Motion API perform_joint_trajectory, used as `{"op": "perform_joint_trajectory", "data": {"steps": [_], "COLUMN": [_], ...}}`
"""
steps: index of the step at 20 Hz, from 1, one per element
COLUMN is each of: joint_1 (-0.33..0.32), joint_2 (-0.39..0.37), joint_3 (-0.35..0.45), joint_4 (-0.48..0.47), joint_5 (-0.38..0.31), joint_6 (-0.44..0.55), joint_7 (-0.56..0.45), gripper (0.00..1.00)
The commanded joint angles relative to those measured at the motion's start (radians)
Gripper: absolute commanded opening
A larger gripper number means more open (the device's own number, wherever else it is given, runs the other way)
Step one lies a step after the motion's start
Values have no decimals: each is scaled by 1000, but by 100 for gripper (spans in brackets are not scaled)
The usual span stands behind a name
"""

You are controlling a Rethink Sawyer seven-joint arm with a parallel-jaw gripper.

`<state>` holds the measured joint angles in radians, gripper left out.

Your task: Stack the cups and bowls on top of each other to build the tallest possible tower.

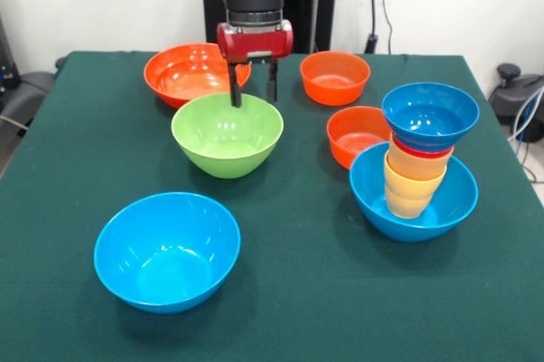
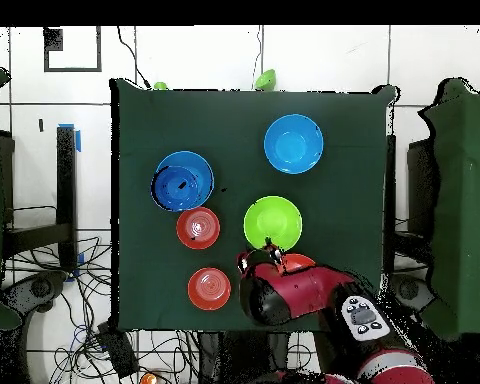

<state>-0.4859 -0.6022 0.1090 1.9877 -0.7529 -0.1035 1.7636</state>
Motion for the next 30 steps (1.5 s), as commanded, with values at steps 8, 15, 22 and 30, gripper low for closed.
{"op": "perform_joint_trajectory", "data": {"steps": [8, 15, 22, 30], "joint_1": [71, 76, 54, 72], "joint_2": [193, 264, 256, 257], "joint_3": [14, -15, 5, -14], "joint_4": [-165, -210, -200, -204], "joint_5": [-121, -125, -127, -115], "joint_6": [70, 21, 73, 75], "joint_7": [11, 27, 5, 17], "gripper": [100, 100, 0, 0]}}
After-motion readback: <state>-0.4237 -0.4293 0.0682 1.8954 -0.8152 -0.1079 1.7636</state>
